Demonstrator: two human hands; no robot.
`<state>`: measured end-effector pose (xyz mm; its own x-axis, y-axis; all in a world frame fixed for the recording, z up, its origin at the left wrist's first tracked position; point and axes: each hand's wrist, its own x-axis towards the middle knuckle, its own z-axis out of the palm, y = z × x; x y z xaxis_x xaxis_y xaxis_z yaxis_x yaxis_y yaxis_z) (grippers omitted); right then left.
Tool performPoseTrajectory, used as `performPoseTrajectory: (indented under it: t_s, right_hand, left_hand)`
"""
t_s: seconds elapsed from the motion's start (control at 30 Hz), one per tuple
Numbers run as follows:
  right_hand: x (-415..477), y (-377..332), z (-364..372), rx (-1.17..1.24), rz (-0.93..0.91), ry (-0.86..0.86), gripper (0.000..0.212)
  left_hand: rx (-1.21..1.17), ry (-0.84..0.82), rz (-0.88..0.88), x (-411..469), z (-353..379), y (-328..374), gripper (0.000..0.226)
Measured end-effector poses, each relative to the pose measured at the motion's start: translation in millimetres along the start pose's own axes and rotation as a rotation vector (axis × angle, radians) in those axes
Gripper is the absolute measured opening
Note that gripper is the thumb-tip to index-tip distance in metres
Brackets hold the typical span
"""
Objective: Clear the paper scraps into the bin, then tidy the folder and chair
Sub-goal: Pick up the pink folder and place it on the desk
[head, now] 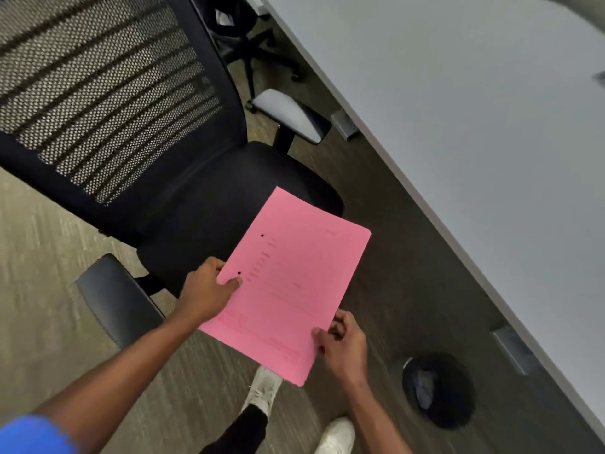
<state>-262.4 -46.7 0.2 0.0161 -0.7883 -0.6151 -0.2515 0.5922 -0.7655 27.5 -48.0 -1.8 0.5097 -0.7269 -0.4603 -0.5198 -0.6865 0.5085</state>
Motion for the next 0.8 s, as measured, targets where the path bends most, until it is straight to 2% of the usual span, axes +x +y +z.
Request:
performPoseTrajectory:
  t_s: [0.37, 0.8]
  right_hand:
    - [-111, -1, -130, -0.023, -0.010, 0.084, 0.035]
    - [-163, -41, -272, -0.154, -0.258, 0.147, 0.040]
  left_hand:
    - [-0.057, -0.050, 0.106, -144, 7, 81, 0.024]
    - [-0.182, -0.052, 0.233, -245, 27, 190, 0.024]
